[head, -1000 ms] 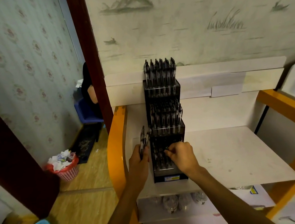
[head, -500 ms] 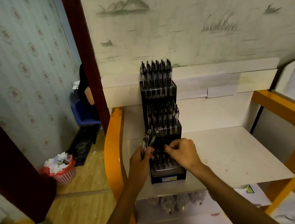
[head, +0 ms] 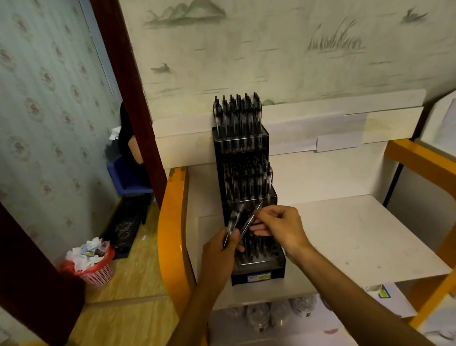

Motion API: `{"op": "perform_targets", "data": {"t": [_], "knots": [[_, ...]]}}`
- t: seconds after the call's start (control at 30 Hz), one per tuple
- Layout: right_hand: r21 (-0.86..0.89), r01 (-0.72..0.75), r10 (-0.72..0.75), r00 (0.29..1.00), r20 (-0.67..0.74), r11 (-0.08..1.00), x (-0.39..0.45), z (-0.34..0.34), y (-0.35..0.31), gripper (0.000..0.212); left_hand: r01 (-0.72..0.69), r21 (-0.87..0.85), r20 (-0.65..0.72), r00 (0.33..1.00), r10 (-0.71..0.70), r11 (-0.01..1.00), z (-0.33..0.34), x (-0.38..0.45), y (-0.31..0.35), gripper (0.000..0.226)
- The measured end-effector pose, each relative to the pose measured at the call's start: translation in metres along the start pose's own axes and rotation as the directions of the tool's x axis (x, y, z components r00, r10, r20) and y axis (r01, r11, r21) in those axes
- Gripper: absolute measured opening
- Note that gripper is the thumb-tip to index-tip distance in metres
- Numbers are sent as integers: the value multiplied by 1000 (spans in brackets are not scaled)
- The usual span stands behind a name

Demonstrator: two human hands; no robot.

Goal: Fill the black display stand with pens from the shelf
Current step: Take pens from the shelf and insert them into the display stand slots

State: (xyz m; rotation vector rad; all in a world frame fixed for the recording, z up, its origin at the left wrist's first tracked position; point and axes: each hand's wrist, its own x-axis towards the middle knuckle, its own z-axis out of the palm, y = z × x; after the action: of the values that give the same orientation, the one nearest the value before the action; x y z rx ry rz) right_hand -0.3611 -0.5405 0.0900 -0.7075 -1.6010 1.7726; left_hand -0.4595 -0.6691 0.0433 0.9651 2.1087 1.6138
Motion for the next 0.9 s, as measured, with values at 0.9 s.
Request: {"op": "perform_targets", "data": {"t": [0.9], "knots": [[-804,299,-291,943,165,513,6,-21,37,23,-126,-46,-270,957,109,991,-5,-3,10,16]]}}
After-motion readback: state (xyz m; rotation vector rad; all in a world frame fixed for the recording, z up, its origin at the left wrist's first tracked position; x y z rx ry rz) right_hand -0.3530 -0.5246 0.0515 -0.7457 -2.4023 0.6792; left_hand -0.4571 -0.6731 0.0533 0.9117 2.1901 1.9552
